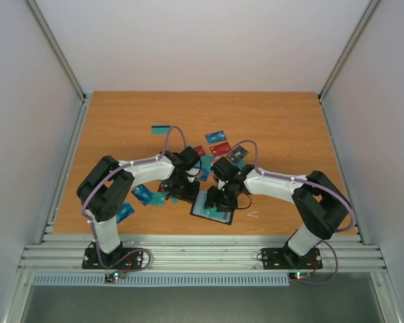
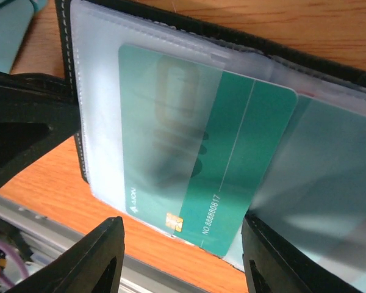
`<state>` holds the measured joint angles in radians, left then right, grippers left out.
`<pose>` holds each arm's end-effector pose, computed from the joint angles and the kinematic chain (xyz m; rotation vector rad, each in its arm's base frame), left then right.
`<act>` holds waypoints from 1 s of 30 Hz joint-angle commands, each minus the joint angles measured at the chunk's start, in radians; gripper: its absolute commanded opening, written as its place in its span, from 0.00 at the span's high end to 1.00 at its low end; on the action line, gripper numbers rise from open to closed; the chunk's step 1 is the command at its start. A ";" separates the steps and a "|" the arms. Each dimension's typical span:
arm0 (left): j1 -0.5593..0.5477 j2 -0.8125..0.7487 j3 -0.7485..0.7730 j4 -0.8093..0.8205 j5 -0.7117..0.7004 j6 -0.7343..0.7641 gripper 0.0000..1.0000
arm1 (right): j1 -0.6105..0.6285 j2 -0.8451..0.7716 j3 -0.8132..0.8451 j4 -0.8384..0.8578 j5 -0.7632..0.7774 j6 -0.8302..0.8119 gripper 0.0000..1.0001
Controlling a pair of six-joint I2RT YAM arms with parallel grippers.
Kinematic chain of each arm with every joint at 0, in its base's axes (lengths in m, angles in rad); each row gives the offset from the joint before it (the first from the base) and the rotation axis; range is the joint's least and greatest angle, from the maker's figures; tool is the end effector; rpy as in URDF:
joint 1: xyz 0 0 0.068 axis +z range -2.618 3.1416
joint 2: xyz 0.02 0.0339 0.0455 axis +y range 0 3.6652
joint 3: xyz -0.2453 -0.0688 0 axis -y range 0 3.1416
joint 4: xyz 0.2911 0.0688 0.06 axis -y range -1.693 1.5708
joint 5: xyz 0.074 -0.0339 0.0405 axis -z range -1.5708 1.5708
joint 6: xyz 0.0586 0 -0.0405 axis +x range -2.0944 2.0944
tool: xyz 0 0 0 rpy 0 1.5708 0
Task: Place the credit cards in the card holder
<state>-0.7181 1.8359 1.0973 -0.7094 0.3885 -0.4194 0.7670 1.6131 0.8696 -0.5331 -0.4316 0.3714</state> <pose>0.2532 -0.2507 0.0713 -0.4786 -2.9385 0.5920 0.2149 0.2412 0.0840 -0.6904 2.9450 0.7997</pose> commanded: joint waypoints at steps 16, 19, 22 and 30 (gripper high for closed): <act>-0.008 -0.001 -0.051 -0.019 0.004 0.018 0.93 | 0.059 0.123 0.166 -0.068 0.023 -0.043 0.45; -0.008 -0.004 -0.053 -0.023 0.006 0.023 0.93 | 0.061 0.135 0.180 -0.067 0.023 -0.048 0.46; -0.008 -0.007 -0.051 -0.024 0.007 0.029 0.93 | 0.061 0.143 0.190 -0.070 0.024 -0.060 0.46; -0.008 -0.018 -0.040 -0.024 0.017 0.049 0.93 | 0.061 0.099 0.215 -0.122 0.072 -0.170 0.46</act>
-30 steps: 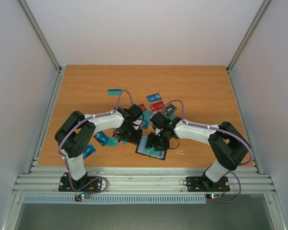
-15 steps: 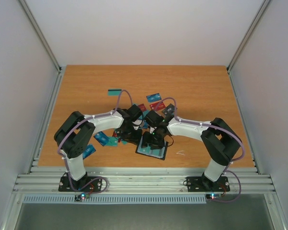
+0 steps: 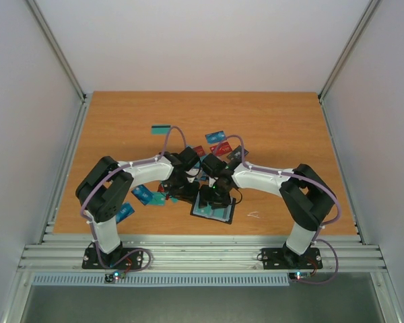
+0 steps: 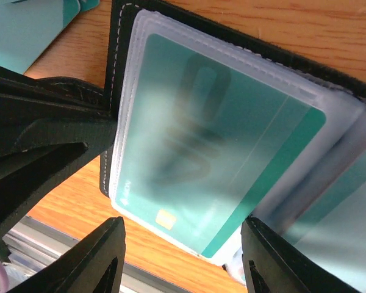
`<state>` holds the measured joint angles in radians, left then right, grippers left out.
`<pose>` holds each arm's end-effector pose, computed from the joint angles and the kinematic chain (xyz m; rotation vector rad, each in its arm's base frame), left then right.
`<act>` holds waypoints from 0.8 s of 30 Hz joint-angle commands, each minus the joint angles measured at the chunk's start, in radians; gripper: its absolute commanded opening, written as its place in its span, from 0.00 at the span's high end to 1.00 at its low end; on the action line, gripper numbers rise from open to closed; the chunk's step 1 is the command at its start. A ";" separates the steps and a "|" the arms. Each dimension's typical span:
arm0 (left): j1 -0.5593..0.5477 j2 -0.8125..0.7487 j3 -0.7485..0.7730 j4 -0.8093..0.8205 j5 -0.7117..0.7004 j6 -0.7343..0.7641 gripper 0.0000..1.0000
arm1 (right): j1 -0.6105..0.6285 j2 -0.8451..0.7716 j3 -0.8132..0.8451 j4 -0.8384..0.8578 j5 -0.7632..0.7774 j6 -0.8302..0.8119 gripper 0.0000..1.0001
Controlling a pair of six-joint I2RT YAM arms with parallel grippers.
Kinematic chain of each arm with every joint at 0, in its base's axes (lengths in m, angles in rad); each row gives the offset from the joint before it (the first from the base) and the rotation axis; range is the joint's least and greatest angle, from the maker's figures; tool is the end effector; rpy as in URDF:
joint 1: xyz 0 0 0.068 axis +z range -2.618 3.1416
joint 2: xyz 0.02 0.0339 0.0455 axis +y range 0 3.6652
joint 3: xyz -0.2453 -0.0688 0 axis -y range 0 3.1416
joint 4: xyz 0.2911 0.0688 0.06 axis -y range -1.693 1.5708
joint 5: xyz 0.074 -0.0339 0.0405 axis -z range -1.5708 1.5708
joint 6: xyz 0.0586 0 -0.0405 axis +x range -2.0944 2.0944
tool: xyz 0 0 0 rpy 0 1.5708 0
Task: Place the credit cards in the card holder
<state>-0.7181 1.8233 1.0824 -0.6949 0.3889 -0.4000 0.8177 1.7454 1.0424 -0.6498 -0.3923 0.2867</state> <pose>0.2518 -0.2495 0.0718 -0.5125 -2.9441 0.6060 0.2238 0.2715 0.0875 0.8621 -2.9182 -0.6893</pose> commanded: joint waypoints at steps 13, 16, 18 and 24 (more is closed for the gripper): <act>-0.008 -0.008 0.004 -0.073 -0.049 0.032 0.92 | 0.006 -0.005 0.103 -0.042 -0.003 -0.210 0.45; -0.008 -0.022 0.019 -0.075 -0.058 0.003 0.90 | -0.005 -0.043 0.082 -0.063 -0.014 -0.225 0.45; -0.008 -0.029 0.033 -0.076 -0.063 -0.022 0.88 | -0.018 -0.074 0.062 -0.064 -0.039 -0.237 0.45; -0.011 -0.051 0.103 -0.126 -0.081 -0.112 0.81 | -0.080 -0.114 0.028 -0.099 -0.142 -0.271 0.46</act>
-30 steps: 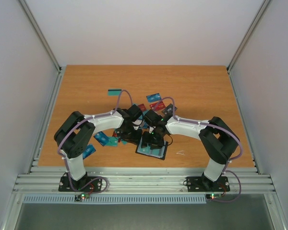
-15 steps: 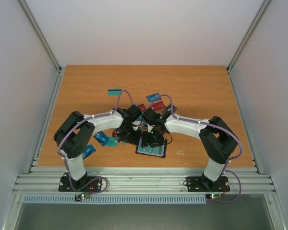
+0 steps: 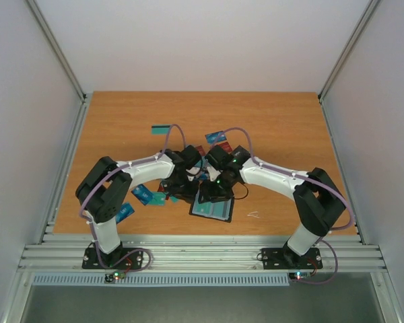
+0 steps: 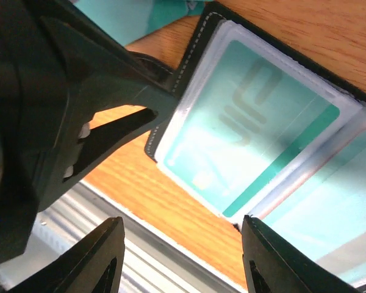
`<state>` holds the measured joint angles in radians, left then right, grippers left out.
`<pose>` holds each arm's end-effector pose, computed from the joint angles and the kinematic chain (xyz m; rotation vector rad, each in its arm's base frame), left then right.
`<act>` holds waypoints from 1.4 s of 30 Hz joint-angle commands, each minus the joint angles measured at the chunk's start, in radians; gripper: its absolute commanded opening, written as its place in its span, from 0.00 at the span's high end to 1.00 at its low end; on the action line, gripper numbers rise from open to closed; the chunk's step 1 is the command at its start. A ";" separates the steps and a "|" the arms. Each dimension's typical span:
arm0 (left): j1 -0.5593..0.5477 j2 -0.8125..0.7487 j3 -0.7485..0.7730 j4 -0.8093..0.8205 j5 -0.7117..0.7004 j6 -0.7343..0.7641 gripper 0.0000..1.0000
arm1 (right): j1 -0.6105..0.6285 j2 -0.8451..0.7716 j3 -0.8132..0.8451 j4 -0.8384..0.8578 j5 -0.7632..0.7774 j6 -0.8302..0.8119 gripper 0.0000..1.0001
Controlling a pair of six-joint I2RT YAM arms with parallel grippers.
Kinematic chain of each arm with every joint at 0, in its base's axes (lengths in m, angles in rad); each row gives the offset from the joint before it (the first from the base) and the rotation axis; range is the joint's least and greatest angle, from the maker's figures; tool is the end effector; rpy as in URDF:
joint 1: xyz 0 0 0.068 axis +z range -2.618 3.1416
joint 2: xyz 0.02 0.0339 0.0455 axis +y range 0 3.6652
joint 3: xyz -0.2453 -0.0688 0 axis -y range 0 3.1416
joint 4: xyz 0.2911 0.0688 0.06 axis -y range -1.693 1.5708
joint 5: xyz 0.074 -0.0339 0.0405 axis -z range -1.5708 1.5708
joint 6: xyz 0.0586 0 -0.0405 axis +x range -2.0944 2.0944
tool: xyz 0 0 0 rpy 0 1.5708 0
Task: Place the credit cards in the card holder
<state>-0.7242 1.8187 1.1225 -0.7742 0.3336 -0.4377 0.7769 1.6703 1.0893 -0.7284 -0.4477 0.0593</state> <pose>0.2532 -0.2496 0.0819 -0.4534 -2.9656 0.5049 0.2342 0.2659 0.1255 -1.1324 2.7648 0.7807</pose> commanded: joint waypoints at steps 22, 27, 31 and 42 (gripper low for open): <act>-0.045 -0.007 0.085 0.061 0.059 -0.053 0.65 | -0.209 -0.012 -0.120 0.140 -0.290 0.000 0.61; -0.044 -0.007 0.053 0.079 0.070 -0.032 0.64 | -0.209 0.038 -0.104 0.162 -0.286 0.026 0.72; -0.044 -0.016 0.041 0.084 0.059 -0.013 0.63 | -0.209 0.080 -0.094 0.169 -0.278 0.035 0.78; -0.043 0.031 0.028 0.107 0.107 0.015 0.61 | -0.208 0.146 -0.116 0.189 -0.266 0.033 0.84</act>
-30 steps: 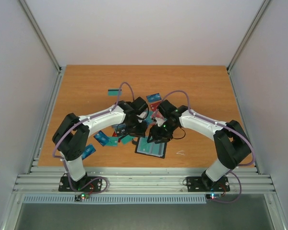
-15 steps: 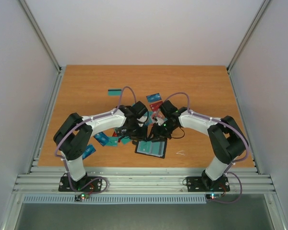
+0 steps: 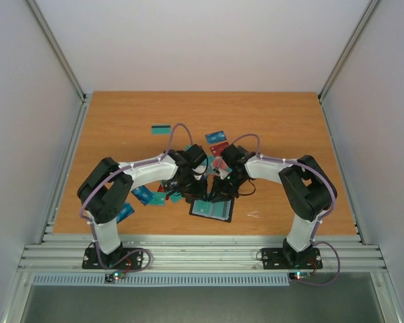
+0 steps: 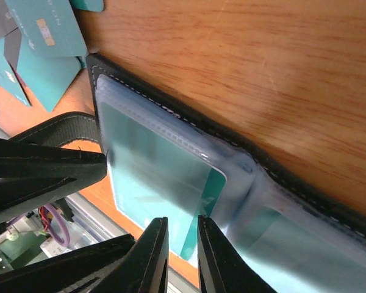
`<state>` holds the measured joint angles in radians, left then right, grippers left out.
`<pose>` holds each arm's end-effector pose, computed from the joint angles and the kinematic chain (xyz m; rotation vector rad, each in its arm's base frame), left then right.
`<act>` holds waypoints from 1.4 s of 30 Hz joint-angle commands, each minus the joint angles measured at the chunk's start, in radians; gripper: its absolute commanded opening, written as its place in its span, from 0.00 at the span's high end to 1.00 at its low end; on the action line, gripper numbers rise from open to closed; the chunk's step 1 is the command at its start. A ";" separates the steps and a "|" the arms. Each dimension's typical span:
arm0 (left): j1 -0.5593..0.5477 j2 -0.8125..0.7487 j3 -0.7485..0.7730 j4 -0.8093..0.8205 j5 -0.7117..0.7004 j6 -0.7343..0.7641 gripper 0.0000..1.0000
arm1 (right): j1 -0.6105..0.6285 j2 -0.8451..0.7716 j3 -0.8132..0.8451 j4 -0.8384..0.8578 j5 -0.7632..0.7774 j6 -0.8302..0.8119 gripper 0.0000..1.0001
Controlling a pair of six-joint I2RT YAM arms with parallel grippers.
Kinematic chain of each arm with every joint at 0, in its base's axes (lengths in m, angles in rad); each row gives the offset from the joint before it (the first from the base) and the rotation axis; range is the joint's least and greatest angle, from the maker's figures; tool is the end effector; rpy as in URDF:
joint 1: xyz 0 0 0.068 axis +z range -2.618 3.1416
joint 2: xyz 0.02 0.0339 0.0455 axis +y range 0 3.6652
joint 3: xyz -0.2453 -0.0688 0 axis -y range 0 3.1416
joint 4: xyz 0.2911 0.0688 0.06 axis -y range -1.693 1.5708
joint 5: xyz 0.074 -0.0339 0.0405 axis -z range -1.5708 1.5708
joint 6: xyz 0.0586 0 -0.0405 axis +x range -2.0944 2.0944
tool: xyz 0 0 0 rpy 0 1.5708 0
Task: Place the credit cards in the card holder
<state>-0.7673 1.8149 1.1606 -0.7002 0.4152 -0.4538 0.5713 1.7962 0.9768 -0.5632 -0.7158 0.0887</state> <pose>0.2529 -0.2768 0.0973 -0.5356 -2.9500 0.7039 0.2648 0.2159 0.0647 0.7856 -2.7677 -1.1053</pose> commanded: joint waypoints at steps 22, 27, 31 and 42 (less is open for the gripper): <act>-0.004 0.011 -0.014 0.004 -0.013 0.058 0.44 | -0.002 0.071 -0.058 0.058 0.035 0.004 0.96; -0.012 0.008 -0.007 0.004 -0.013 0.056 0.45 | -0.002 0.072 -0.063 0.063 0.033 0.003 0.98; -0.021 0.006 -0.003 0.004 -0.015 0.049 0.45 | -0.003 0.075 -0.070 0.067 0.030 0.000 0.98; -0.042 0.009 0.026 -0.022 -0.041 0.031 0.48 | -0.003 0.072 -0.078 0.066 0.027 -0.006 0.99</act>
<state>-0.7856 1.8347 1.1549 -0.7094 0.3679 -0.4156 0.5568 1.8278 0.9318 -0.4931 -0.7368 0.0925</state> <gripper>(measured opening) 0.526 0.020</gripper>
